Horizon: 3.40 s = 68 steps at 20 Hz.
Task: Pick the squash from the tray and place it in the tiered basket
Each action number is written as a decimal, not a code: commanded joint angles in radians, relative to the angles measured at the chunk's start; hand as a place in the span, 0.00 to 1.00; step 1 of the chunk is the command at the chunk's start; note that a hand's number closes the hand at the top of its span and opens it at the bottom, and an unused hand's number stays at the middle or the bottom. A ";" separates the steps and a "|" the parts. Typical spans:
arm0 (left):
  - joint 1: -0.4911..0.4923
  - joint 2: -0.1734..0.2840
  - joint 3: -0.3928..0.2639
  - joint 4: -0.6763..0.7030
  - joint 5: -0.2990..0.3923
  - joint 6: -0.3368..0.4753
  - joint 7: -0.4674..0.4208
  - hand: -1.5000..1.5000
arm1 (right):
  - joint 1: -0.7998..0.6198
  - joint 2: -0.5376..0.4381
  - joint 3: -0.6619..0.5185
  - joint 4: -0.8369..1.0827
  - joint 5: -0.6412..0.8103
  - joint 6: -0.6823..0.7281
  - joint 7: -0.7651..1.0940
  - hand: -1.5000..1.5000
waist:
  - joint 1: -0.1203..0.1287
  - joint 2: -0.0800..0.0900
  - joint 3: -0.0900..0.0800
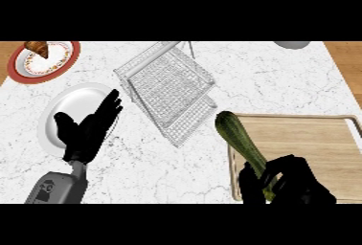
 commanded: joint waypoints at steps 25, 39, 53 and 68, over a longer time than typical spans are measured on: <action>-0.100 -0.052 -0.070 0.021 -0.007 -0.052 0.020 0.50 | -0.794 0.010 -0.543 0.435 -0.345 -0.054 0.227 0.00 | 0.159 0.037 0.012; -0.111 -0.059 -0.070 0.039 -0.023 -0.040 0.034 0.50 | -1.107 0.010 -0.688 0.835 -0.181 -0.321 0.130 0.00 | 0.138 0.026 0.008; -0.095 -0.065 -0.033 0.073 -0.013 -0.017 0.036 0.50 | -1.009 0.010 -0.650 0.563 -0.148 -0.171 0.250 0.00 | 0.063 -0.025 0.010; -0.033 -0.042 0.007 0.085 -0.009 -0.001 0.017 0.50 | -0.707 0.010 -0.402 0.126 -0.249 0.018 0.251 0.00 | -0.024 -0.062 0.009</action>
